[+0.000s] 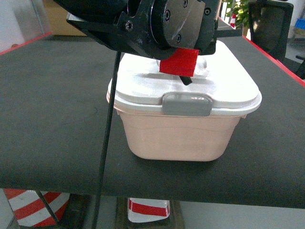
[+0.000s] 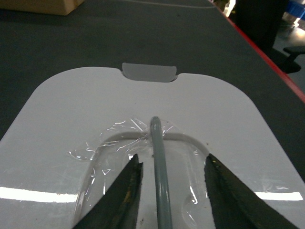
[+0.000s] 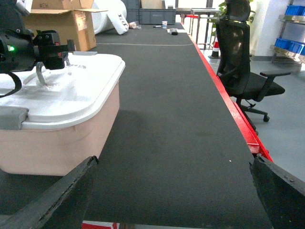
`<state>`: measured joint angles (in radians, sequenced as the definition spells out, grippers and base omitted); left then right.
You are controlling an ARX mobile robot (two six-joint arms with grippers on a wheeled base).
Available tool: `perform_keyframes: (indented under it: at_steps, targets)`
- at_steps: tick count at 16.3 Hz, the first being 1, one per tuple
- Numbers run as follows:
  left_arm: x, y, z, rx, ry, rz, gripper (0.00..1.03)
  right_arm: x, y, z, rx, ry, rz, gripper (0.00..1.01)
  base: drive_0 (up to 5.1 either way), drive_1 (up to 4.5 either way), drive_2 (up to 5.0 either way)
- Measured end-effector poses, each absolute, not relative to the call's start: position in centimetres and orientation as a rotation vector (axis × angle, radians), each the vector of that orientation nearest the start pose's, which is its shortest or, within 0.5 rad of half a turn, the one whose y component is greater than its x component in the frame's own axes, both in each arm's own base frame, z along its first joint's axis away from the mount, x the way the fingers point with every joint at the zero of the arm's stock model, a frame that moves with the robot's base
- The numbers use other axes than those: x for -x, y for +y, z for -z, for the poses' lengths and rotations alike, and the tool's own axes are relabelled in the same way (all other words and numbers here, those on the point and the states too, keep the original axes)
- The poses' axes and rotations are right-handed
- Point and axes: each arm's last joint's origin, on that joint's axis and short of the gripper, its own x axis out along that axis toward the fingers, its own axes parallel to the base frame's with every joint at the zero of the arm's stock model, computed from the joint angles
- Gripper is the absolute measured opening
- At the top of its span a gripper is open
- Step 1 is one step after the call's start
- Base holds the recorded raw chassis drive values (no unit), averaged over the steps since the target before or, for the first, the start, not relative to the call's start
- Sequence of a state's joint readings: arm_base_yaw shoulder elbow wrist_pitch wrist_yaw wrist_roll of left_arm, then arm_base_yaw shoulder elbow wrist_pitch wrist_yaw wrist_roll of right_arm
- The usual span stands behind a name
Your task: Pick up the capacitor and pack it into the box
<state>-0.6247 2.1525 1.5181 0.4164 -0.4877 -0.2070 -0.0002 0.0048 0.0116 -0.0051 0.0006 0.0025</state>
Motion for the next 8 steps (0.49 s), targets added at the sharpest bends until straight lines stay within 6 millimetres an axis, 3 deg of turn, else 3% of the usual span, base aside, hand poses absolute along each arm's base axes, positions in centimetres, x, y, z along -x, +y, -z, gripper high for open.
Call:
perform_keyframes:
  at_steps: [3, 5, 7, 8]
  targets:
    - [-39.1, -26.1, -22.5, 0.17, 0.078, 0.219, 0.7, -9.7, 0.0, -16.7, -0.002, -0.002, 0.001, 0.98, 0.0, 0.0, 0.0]
    - [-36.3, -22.7, -26.5, 0.226, -0.099, 0.218, 0.97, -9.7, 0.0, -16.7, -0.002, -0.001, 0.0, 0.98, 0.0, 0.0, 0.0]
    - [-32.4, -17.5, -28.4, 0.215, -0.24, 0.169, 0.98, -9.7, 0.0, -16.7, -0.002, -0.001, 0.0, 0.98, 0.0, 0.0, 0.0]
    - [-30.4, -14.5, -28.1, 0.188, -0.283, 0.143, 0.98, -9.7, 0.0, -16.7, -0.002, -0.002, 0.0, 0.98, 0.0, 0.0, 0.0]
